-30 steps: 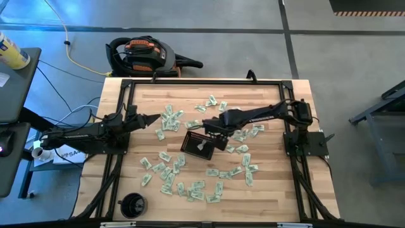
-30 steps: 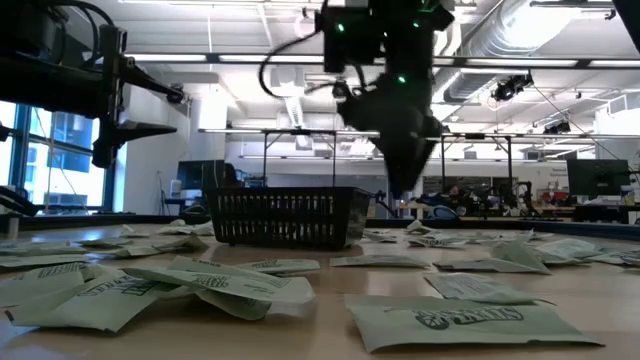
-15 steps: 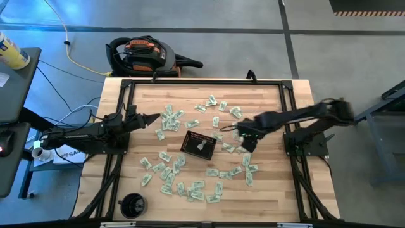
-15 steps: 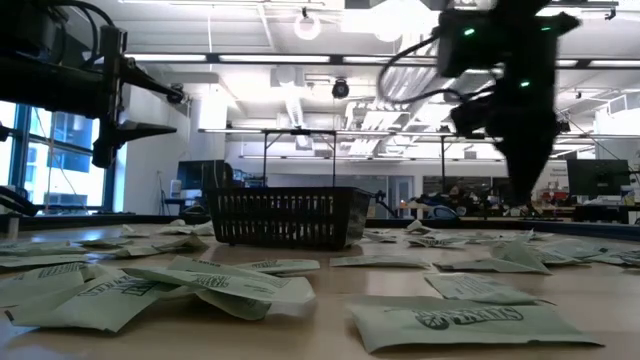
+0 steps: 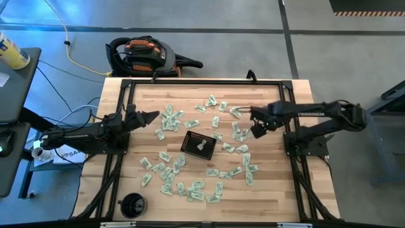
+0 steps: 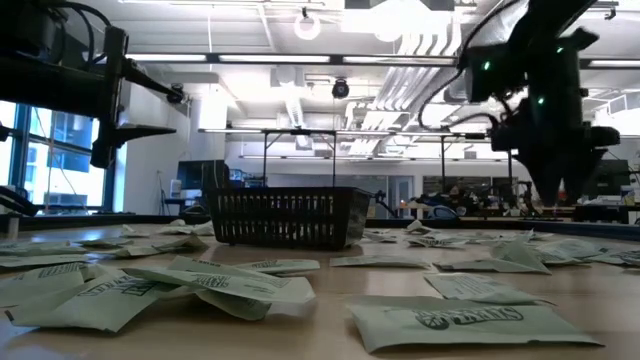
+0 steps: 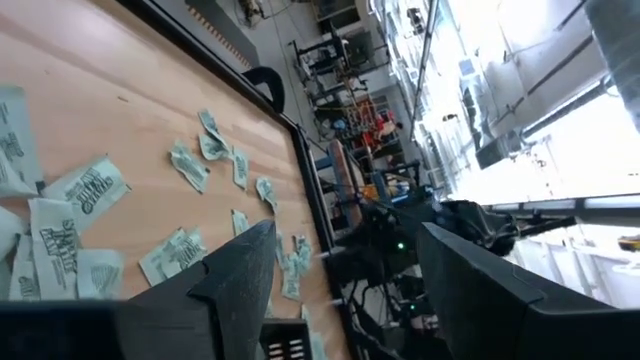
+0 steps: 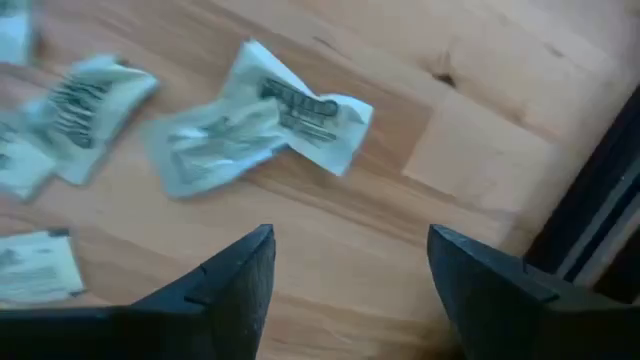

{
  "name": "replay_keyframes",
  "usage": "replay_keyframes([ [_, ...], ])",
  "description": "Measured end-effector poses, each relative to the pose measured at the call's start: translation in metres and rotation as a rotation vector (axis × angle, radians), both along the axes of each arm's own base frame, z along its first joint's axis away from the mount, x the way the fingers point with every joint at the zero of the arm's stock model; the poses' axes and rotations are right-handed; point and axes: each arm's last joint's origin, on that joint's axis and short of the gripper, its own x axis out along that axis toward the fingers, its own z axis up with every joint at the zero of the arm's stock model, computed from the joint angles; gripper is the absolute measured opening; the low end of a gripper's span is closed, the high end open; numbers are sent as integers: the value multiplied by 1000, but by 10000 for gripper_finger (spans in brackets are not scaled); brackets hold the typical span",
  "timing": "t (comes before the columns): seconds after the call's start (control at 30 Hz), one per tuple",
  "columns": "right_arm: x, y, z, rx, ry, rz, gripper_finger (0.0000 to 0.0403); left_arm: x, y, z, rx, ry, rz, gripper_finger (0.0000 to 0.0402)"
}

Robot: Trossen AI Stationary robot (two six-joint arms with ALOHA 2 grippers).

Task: Pick and place Stevia / Truvia into bins
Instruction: Put the green stevia packet into the black basket

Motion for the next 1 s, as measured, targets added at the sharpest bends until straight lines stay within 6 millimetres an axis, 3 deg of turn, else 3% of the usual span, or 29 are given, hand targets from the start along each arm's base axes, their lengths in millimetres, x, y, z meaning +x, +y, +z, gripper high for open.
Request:
replay_keyframes([
  [0.27, 10, -25, -7, -27, 85, 461, 252, -1, 1, 0, -3, -6, 38, 278],
  [0.67, 32, -53, -50, 144, 274, 508, 252, -1, 1, 0, -22, -17, 38, 278],
  [0.87, 52, -63, -51, 183, 245, 564, 251, -1, 1, 0, -24, -18, 38, 278],
  [1.0, 65, -69, -46, 162, 198, 561, 226, -1, 1, 0, -24, -18, 38, 278],
])
